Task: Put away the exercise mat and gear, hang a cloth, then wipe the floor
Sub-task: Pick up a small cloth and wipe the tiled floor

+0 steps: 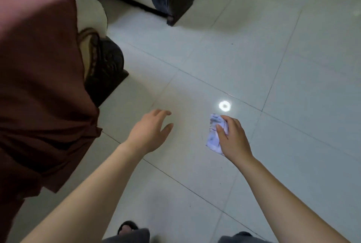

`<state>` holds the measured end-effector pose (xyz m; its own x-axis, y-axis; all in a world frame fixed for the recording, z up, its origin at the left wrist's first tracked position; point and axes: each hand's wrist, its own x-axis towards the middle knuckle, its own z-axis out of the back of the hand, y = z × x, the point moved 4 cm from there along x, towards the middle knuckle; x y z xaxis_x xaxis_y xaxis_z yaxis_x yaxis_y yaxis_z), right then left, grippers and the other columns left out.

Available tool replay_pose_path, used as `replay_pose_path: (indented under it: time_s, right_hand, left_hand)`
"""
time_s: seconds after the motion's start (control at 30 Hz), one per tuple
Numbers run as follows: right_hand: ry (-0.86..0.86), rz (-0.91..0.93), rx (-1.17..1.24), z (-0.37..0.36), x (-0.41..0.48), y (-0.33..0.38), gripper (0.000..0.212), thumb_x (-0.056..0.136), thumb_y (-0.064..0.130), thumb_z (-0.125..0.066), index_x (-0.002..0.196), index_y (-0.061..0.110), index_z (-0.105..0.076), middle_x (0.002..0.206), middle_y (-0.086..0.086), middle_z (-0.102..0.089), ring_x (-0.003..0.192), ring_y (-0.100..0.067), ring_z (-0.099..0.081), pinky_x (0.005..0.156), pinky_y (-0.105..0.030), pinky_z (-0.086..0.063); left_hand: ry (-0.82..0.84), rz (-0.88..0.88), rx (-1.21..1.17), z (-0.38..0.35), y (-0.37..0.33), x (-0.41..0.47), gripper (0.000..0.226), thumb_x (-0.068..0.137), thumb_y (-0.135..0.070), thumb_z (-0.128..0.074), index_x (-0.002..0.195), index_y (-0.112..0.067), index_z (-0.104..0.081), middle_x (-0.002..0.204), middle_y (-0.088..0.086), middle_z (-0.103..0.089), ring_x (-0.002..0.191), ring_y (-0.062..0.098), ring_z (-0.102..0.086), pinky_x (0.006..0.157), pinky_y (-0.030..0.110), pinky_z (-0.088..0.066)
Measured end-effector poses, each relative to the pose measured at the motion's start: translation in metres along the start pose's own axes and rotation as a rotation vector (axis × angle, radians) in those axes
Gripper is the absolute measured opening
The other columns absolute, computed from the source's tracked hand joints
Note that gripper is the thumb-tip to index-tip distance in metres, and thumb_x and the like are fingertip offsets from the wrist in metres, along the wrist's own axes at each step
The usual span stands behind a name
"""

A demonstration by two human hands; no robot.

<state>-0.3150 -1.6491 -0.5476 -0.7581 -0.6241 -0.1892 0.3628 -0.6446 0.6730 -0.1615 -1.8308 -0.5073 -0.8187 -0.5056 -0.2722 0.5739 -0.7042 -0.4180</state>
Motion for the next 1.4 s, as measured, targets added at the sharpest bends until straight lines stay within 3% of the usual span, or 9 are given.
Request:
replay_pose_path:
  time_s: [0.23, 0.4, 0.6, 0.7, 0.8, 0.93, 1.1, 1.23, 1.4]
  right_hand:
    - [-0.048, -0.062, -0.099, -0.203, 0.069, -0.179, 0.032, 0.094, 0.028, -0.045, 0.125, 0.019, -0.050, 0.129, -0.003, -0.050, 0.114, -0.021, -0.048, 0.083, -0.024, -0.034]
    - [-0.122, -0.046, -0.256, -0.280, 0.078, -0.229, 0.036, 0.094, 0.028, -0.049, 0.128, 0.018, -0.048, 0.131, -0.004, -0.045, 0.116, -0.028, -0.043, 0.091, -0.036, -0.038]
    - [-0.121, -0.026, -0.410, -0.313, 0.067, -0.257, 0.036, 0.089, 0.029, -0.056, 0.122, 0.016, -0.053, 0.136, -0.005, -0.044, 0.121, -0.030, -0.041, 0.085, -0.042, -0.041]
    - [-0.194, 0.037, -0.417, -0.322, 0.064, -0.261, 0.036, 0.086, 0.037, -0.042, 0.119, 0.022, -0.046, 0.134, -0.004, -0.046, 0.121, -0.028, -0.041, 0.088, -0.041, -0.040]
    - [-0.225, 0.071, -0.438, -0.327, 0.069, -0.268, 0.038, 0.087, 0.039, -0.036, 0.121, 0.024, -0.042, 0.136, -0.004, -0.046, 0.124, -0.027, -0.038, 0.094, -0.043, -0.039]
    - [-0.297, 0.062, -0.429, -0.319, 0.093, -0.277, 0.039, 0.087, 0.039, -0.038, 0.122, 0.021, -0.046, 0.133, -0.005, -0.048, 0.122, -0.028, -0.040, 0.096, -0.041, -0.038]
    - [-0.447, -0.128, -0.344, -0.318, 0.149, -0.260, 0.040, 0.082, 0.026, -0.061, 0.118, 0.010, -0.056, 0.129, -0.014, -0.052, 0.117, -0.038, -0.048, 0.095, -0.046, -0.040]
    - [-0.344, 0.080, -0.461, -0.340, 0.138, -0.235, 0.040, 0.085, 0.034, -0.041, 0.115, 0.013, -0.056, 0.123, -0.010, -0.056, 0.115, -0.029, -0.046, 0.096, -0.043, -0.043]
    - [-0.286, 0.199, -0.506, -0.338, 0.094, -0.254, 0.037, 0.084, 0.035, -0.039, 0.114, 0.020, -0.057, 0.119, -0.003, -0.058, 0.111, -0.022, -0.045, 0.082, -0.036, -0.048]
  left_hand:
    - [0.067, 0.028, -0.007, -0.272, 0.108, 0.094, 0.046, 0.094, -0.038, -0.046, 0.136, -0.019, -0.040, 0.143, 0.002, -0.038, 0.131, 0.024, -0.034, 0.104, 0.038, -0.036]
    - [0.094, 0.056, 0.142, -0.373, 0.159, 0.118, 0.055, 0.093, -0.043, -0.042, 0.142, -0.021, -0.030, 0.155, 0.003, -0.021, 0.142, 0.023, -0.017, 0.110, 0.045, -0.028]
    - [0.066, 0.117, 0.177, -0.394, 0.181, 0.135, 0.073, 0.092, -0.055, -0.033, 0.149, -0.022, -0.002, 0.158, -0.001, 0.008, 0.145, 0.021, 0.005, 0.114, 0.046, -0.009]
    - [-0.013, 0.129, 0.185, -0.405, 0.184, 0.147, 0.073, 0.092, -0.058, -0.022, 0.149, -0.020, 0.002, 0.158, -0.001, 0.010, 0.145, 0.019, 0.007, 0.115, 0.048, -0.001]
    - [-0.128, 0.124, 0.201, -0.415, 0.187, 0.148, 0.075, 0.087, -0.060, -0.013, 0.150, -0.020, -0.005, 0.159, 0.000, 0.002, 0.145, 0.019, 0.001, 0.114, 0.049, 0.002]
    - [-0.152, 0.129, 0.198, -0.415, 0.190, 0.149, 0.077, 0.084, -0.061, -0.012, 0.149, -0.021, -0.008, 0.159, -0.001, -0.002, 0.145, 0.017, -0.001, 0.115, 0.046, 0.002]
    - [-0.152, 0.148, 0.198, -0.414, 0.189, 0.150, 0.077, 0.084, -0.061, -0.016, 0.149, -0.021, -0.010, 0.159, -0.001, -0.004, 0.145, 0.017, -0.001, 0.114, 0.045, 0.003]
    - [-0.149, 0.147, 0.197, -0.413, 0.190, 0.151, 0.077, 0.083, -0.060, -0.016, 0.149, -0.021, -0.011, 0.159, -0.001, -0.005, 0.145, 0.017, -0.003, 0.114, 0.044, 0.002]
    - [-0.160, 0.138, 0.189, -0.413, 0.190, 0.151, 0.075, 0.084, -0.059, -0.019, 0.148, -0.020, -0.017, 0.158, 0.000, -0.011, 0.144, 0.019, -0.009, 0.114, 0.046, -0.004]
